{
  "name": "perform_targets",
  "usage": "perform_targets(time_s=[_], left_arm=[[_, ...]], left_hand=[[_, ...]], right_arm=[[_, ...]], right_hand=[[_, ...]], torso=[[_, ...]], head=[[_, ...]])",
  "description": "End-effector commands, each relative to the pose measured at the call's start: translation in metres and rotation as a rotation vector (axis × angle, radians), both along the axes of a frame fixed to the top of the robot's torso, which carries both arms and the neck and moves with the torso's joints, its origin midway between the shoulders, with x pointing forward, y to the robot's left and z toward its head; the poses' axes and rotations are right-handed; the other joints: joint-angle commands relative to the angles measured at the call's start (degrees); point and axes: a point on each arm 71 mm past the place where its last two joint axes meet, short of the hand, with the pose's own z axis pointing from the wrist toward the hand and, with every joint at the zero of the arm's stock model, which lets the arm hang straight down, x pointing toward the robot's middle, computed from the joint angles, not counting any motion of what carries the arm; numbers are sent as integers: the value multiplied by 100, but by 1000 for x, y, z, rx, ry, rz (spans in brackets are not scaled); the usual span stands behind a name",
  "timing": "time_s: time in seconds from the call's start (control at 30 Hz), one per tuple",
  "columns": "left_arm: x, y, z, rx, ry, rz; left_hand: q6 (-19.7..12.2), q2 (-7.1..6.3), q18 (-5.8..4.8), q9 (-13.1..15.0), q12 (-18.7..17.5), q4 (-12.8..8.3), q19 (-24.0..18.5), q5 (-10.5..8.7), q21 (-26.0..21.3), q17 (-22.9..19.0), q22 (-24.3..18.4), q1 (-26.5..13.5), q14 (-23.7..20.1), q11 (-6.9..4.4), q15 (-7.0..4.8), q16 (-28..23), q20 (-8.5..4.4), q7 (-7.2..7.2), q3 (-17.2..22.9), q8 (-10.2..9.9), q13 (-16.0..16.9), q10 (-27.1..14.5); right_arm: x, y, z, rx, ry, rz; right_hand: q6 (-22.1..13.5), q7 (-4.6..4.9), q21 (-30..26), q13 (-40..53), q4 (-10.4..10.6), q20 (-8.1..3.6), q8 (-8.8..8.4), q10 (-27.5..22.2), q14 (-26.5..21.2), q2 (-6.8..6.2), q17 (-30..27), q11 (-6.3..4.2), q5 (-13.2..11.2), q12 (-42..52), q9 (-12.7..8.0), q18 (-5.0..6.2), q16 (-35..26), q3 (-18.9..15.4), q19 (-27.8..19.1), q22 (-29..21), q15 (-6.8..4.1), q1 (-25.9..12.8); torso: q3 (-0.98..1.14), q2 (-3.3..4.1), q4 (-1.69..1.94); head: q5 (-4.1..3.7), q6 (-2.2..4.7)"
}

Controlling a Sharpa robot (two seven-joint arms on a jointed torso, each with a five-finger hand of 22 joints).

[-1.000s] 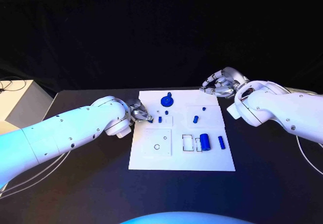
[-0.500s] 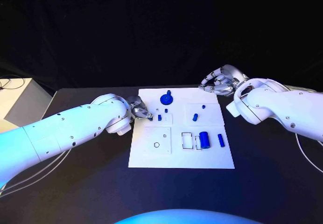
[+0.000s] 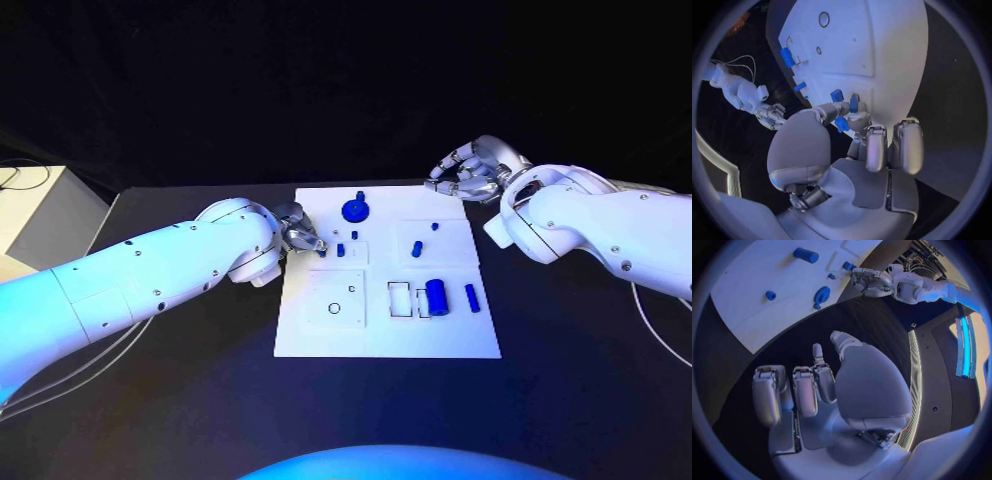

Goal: Assemble the parts on the task board

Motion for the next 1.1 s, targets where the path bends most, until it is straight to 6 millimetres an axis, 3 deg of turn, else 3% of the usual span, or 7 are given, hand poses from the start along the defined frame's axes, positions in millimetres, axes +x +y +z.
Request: perform_targets(time_s=[0.03, 1.1], left_arm=[[-1, -2, -3, 31, 17, -29], [-3, -1, -5, 77, 35, -60]], left_hand=[[286, 58, -27, 841, -39, -541, -11, 7, -13, 1162, 406, -10, 497, -22, -25, -26, -23, -242, 567, 144, -5, 0], [276, 57, -24, 847, -51, -555, -22, 8, -22, 1174, 392, -17, 501, -24, -27, -18, -26, -243, 568, 149, -14, -3]], right_arm=[[-1, 1, 0, -9, -10, 16], [-1, 1, 1, -12, -14, 14]], right_hand=[[-35, 5, -21, 613, -10, -28, 34, -35, 412, 15, 741, -18, 17, -30, 5, 66, -26, 38, 401, 1275, -32, -45], [-35, 4, -23, 610, -11, -30, 40, -36, 415, 2, 747, -19, 55, -32, 17, 66, -25, 53, 402, 1274, -34, -56]], torso=[[-1, -3, 9], [-1, 0, 8]], head=[[-5, -10], [8, -21]])
